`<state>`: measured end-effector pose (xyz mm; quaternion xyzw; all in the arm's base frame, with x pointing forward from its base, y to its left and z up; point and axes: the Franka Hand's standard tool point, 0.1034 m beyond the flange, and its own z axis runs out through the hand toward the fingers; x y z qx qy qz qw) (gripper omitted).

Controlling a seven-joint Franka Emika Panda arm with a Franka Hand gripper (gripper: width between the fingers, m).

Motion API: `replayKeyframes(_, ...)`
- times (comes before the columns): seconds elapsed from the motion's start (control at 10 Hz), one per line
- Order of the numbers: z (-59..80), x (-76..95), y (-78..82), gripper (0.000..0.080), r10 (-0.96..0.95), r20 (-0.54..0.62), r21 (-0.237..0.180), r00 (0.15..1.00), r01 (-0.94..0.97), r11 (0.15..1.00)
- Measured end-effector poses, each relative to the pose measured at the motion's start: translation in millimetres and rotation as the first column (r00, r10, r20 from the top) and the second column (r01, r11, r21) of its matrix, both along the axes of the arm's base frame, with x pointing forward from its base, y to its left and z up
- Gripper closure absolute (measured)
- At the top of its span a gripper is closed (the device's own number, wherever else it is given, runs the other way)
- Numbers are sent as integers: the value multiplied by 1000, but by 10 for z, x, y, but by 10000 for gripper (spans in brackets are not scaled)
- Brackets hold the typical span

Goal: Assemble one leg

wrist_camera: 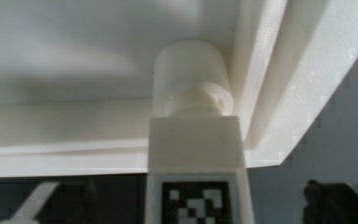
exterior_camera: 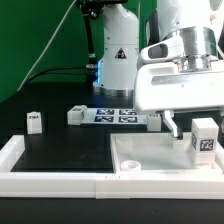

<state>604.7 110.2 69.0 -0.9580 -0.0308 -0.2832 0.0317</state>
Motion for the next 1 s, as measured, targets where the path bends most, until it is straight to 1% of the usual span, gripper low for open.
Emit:
replayKeyframes(0.1,0,0,0,159,0,0,0,1000,0,1000)
replayKeyframes(0.3,1,0,0,152,1,-1,0,1000,-1,1000)
replayKeyframes(0.4,60,6,0,152,5,-18,-1,1000,-5,1000)
replayKeyframes(0.5,180,38,-14,150,11,-26,-3,1000,-11,1000)
replayKeyframes(0.6,265,71,-56,150,13,-35,-5,999,-13,1000)
replayKeyframes(0.7,290,101,-77,150,16,-45,-7,999,-17,1000)
replayKeyframes(0.8,277,98,-63,150,20,-71,-5,997,-20,1000)
replayKeyframes(0.9,277,99,-62,150,20,-68,-5,997,-20,1000)
replayKeyframes(1.0,232,65,-52,150,24,-124,-4,992,-25,1000)
